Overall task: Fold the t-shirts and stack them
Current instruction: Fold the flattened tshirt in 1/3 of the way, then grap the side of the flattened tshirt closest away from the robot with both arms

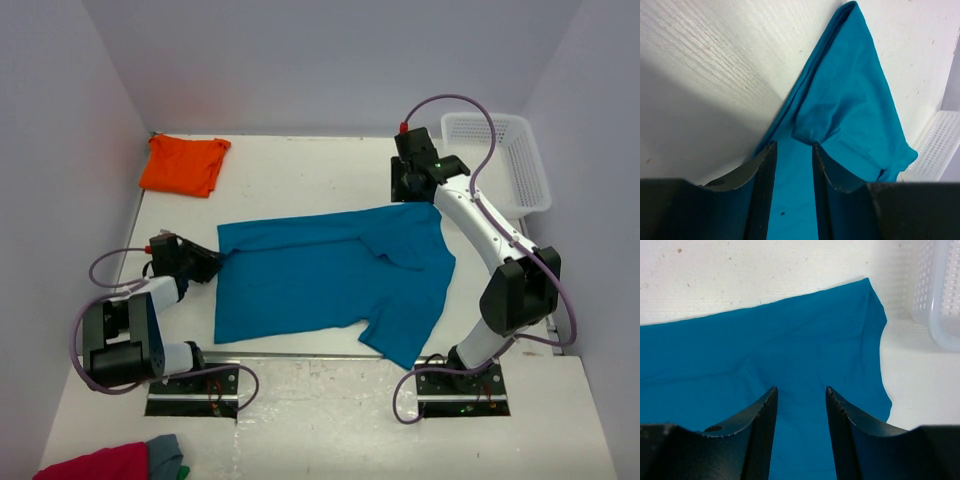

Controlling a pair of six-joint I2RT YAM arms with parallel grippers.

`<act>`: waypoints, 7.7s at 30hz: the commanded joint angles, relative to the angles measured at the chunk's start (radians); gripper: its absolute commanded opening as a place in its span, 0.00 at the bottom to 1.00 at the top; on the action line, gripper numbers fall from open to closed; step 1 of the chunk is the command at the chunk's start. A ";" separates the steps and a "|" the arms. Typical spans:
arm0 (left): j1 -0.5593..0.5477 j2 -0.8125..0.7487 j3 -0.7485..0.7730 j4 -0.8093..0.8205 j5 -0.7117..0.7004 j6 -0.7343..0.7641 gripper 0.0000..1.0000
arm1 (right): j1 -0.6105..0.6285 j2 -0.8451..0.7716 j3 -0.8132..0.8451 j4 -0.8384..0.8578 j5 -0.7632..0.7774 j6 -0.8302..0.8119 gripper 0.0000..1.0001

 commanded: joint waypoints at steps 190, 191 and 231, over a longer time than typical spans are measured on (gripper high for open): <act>-0.300 -0.130 0.514 -0.187 -0.006 0.413 0.71 | 0.901 -0.482 -0.898 -0.094 0.046 1.177 0.47; -0.314 -0.134 0.507 -0.187 -0.009 0.417 0.71 | 0.923 -0.458 -0.900 -0.099 0.049 1.202 0.47; -0.385 -0.206 0.387 -0.376 -0.268 0.448 0.70 | 1.020 -0.275 -0.768 -0.068 0.126 1.125 0.00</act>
